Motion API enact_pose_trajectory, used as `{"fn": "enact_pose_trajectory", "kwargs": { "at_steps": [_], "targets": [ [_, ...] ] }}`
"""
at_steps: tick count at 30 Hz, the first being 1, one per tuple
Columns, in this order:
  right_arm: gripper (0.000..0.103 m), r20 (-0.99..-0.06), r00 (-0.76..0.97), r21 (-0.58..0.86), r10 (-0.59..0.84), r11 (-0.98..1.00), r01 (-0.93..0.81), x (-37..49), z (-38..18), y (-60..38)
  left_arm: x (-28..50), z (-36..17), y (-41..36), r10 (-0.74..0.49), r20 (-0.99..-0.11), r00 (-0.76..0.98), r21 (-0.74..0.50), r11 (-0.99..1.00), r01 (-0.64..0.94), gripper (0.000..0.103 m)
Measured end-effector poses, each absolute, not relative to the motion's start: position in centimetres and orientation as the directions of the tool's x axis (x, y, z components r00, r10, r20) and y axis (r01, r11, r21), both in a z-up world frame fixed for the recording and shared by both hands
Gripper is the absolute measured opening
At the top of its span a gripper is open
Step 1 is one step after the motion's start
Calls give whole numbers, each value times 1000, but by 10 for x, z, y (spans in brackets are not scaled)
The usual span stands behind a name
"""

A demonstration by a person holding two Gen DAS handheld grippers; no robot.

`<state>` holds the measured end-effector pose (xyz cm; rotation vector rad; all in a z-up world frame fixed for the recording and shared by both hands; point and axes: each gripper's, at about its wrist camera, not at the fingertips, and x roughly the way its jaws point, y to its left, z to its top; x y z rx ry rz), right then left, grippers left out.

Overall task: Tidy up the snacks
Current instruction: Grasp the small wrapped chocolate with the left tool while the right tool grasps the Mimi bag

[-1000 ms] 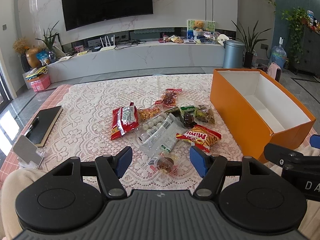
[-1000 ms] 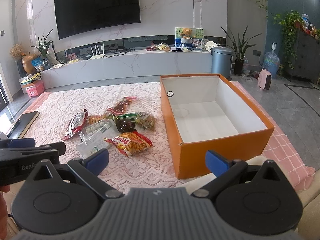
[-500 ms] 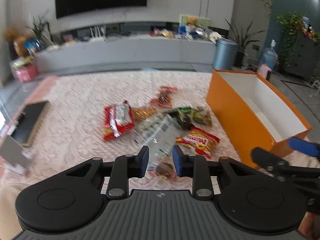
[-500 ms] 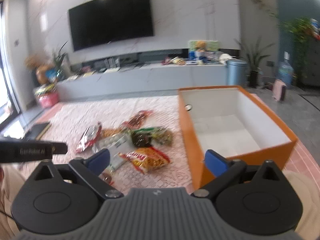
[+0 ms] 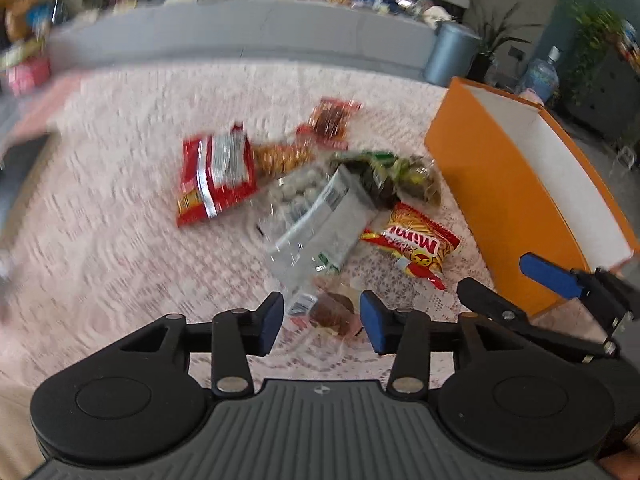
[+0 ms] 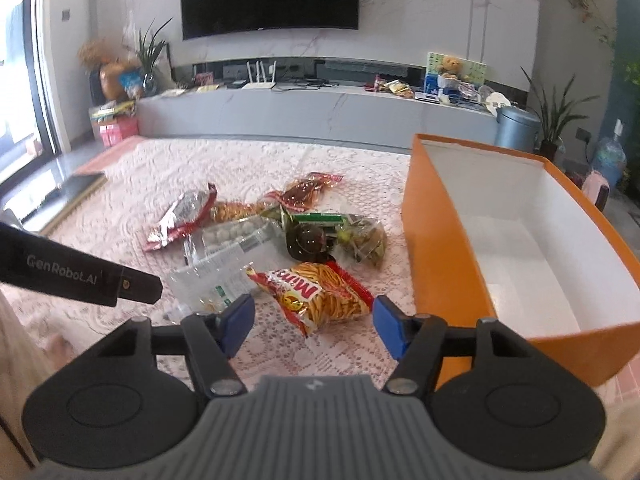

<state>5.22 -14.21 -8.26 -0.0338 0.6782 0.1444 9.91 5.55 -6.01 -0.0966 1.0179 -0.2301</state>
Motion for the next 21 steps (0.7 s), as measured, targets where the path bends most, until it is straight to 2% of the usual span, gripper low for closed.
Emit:
{"fn": "enact_pose_trajectory", "kwargs": {
  "at_steps": [3, 11, 14, 21],
  "targets": [
    [63, -631, 767, -13, 116, 987, -159, 62, -91, -140, 112, -76, 58, -262, -850, 457, -238, 965, 110, 54],
    [59, -677, 725, 29, 124, 989, -142, 85, -111, -145, 129, -100, 45, -236, -887, 397, -206, 971, 117, 59],
    [59, -691, 710, 57, 138, 989, -137, 89, -116, -147, 134, -108, 46, -261, -889, 375, -241, 965, 99, 66],
    [59, -695, 701, 99, 161, 987, -128, 93, -120, -151, 141, -120, 52, -314, -879, 359, -323, 946, 35, 67]
  ]
}}
